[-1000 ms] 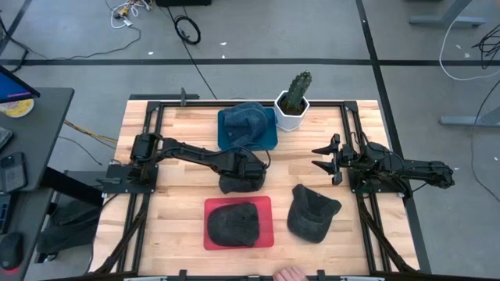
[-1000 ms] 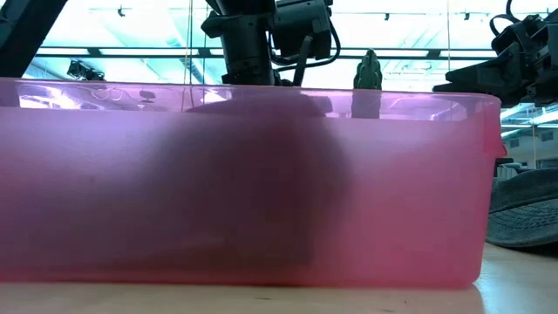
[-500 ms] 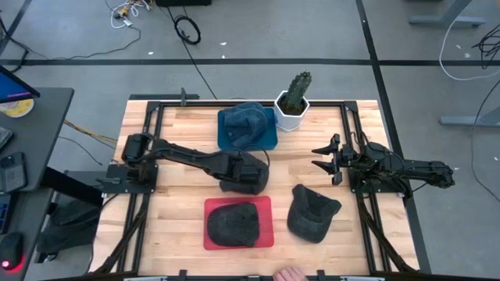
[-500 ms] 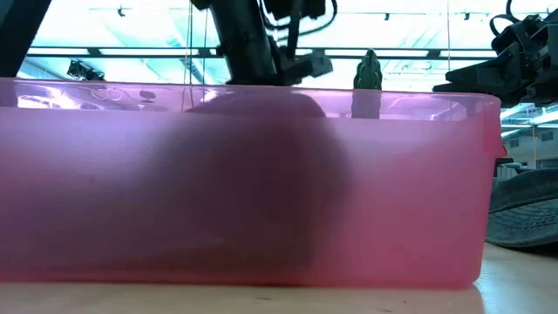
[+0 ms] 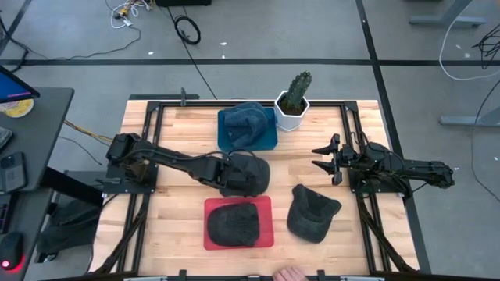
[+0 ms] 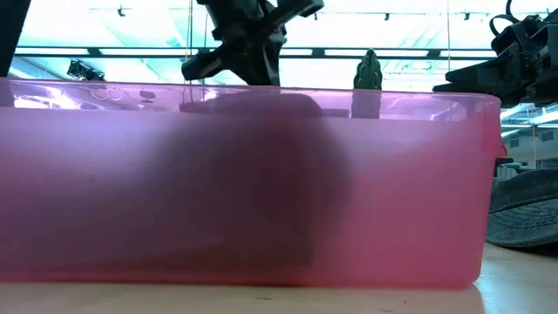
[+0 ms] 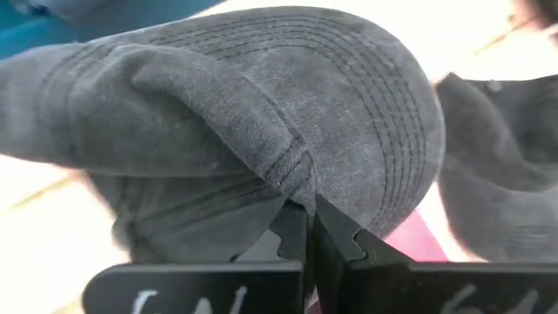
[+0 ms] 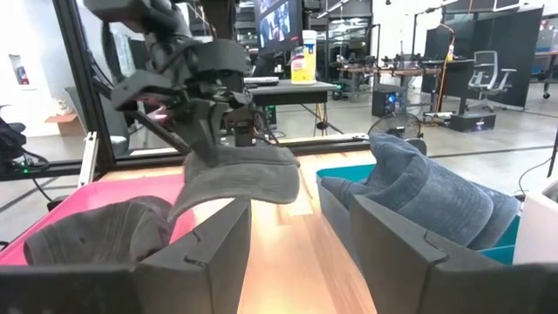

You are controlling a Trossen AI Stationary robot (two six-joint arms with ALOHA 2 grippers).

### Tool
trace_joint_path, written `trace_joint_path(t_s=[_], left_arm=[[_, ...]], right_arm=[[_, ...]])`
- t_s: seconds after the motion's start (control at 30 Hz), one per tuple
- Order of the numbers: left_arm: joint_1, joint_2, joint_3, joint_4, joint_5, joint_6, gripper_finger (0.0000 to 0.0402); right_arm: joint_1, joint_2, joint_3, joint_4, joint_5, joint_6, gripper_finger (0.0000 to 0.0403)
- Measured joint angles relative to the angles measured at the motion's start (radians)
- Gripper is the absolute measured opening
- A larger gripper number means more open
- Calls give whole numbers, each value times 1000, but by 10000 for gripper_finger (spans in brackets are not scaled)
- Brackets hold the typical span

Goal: Pick & Place hat
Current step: Put the middle black cap into the pink bin

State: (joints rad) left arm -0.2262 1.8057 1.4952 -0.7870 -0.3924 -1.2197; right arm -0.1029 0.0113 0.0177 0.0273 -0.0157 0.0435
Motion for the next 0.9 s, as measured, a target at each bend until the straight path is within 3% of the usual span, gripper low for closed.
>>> trace_joint_path(t_s=[0.23,0.9], left_arm=[[-57,-2,0,73,-6,-79,2],[-247,-1,12,83,-93,-354,1]], right_arm=[[0,0,0,0,0,0,198],[0,0,0,1,0,0,198]])
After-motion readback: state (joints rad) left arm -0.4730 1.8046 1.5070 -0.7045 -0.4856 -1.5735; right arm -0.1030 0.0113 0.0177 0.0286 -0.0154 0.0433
